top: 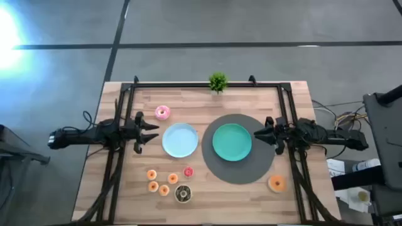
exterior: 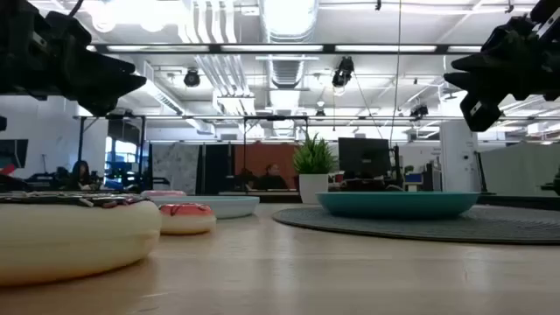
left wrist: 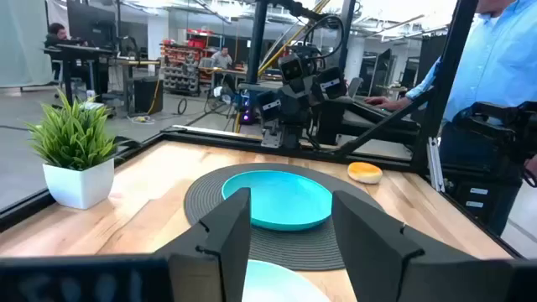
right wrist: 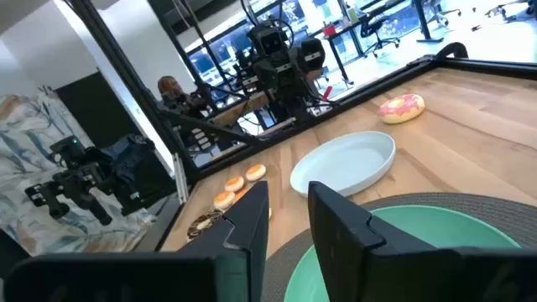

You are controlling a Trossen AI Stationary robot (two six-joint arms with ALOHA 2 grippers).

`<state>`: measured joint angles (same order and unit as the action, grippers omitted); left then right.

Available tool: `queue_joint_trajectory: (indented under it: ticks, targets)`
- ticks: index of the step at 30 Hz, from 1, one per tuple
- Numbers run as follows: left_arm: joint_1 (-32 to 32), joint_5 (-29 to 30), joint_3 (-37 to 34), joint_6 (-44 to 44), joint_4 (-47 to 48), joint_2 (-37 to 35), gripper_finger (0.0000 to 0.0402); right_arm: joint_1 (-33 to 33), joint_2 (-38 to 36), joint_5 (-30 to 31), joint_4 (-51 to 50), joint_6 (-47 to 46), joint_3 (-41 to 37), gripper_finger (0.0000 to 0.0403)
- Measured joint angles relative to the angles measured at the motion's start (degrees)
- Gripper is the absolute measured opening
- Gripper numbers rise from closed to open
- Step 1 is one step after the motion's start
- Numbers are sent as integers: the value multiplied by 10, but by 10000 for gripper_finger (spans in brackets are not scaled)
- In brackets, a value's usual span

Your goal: Pick & Place donuts

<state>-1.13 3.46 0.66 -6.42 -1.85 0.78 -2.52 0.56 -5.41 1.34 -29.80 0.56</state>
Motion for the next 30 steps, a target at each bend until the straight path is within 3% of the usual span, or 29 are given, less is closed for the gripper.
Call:
queue_joint_trajectory:
  ticks: [30]
  targets:
    - [0,0,0,0,0,0,142,0,0,0,0,0,0,69]
